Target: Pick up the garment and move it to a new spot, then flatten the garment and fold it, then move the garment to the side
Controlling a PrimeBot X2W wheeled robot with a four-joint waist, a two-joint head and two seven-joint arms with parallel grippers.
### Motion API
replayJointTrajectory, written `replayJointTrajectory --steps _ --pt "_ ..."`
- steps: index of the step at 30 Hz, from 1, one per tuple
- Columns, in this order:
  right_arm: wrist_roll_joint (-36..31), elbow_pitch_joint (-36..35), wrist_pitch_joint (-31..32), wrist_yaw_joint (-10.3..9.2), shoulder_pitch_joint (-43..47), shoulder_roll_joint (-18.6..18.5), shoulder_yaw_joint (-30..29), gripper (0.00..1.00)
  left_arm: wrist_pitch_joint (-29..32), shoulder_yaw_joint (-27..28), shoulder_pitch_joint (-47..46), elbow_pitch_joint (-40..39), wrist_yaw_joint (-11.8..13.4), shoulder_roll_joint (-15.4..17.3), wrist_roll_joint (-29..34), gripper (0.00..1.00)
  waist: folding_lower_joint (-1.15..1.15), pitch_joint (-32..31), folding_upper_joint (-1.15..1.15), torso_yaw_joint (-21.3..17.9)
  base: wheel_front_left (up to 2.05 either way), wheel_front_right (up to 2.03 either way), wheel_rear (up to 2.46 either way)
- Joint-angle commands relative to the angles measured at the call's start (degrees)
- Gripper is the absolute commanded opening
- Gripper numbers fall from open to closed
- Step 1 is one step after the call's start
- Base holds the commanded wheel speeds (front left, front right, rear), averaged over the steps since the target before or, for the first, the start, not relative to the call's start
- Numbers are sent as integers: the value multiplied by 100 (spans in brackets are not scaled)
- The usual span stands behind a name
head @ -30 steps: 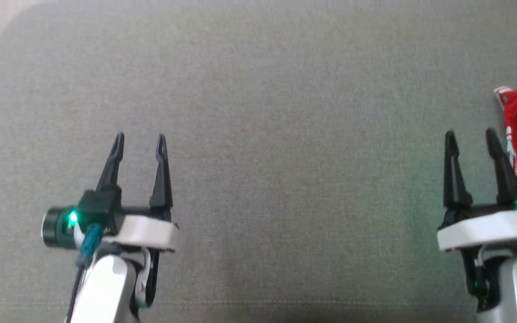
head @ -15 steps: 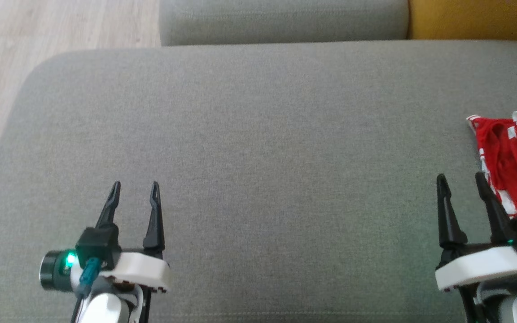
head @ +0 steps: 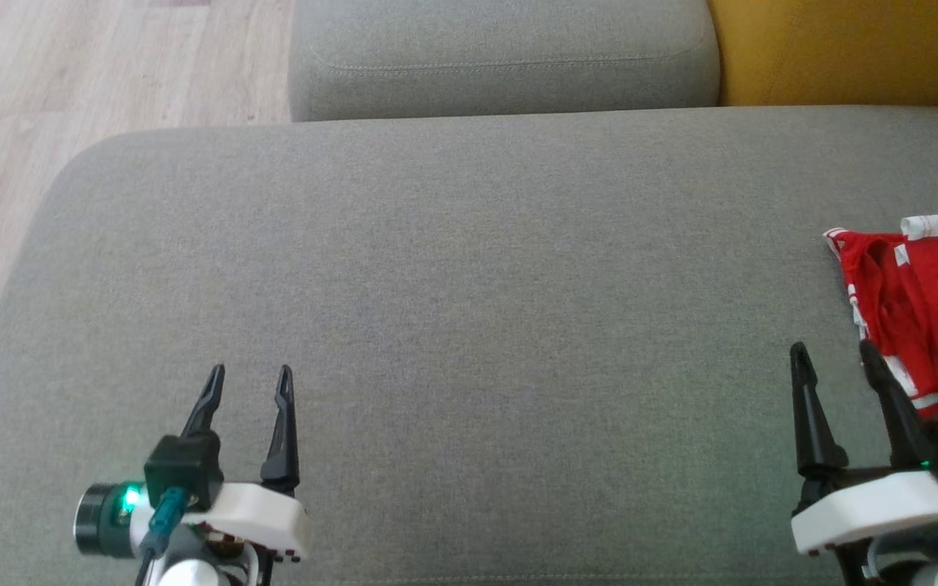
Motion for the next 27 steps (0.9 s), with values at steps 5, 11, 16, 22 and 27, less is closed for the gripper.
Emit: replayJointTrajectory --steps 5,11,16,22,27 --pt "64 -236 19 37 -119 -31 150 100 23 172 -209 -225 28 131 -41 100 0 -19 0 -11 0 0 0" --pt "80 -248 45 37 -103 -30 152 100 38 154 -209 -246 57 171 -34 100 0 -32 0 -6 0 0 0" --pt "81 -239 52 37 -104 -30 150 100 44 138 -206 -249 82 191 -37 100 0 -42 0 9 0 0 0" --pt "112 -238 51 37 -102 -30 139 100 57 113 -210 -262 102 214 -42 100 0 -33 0 23 0 0 0" --pt "135 -234 40 37 -98 -30 130 100 69 90 -218 -274 124 248 -28 100 0 -27 0 37 0 0 0"
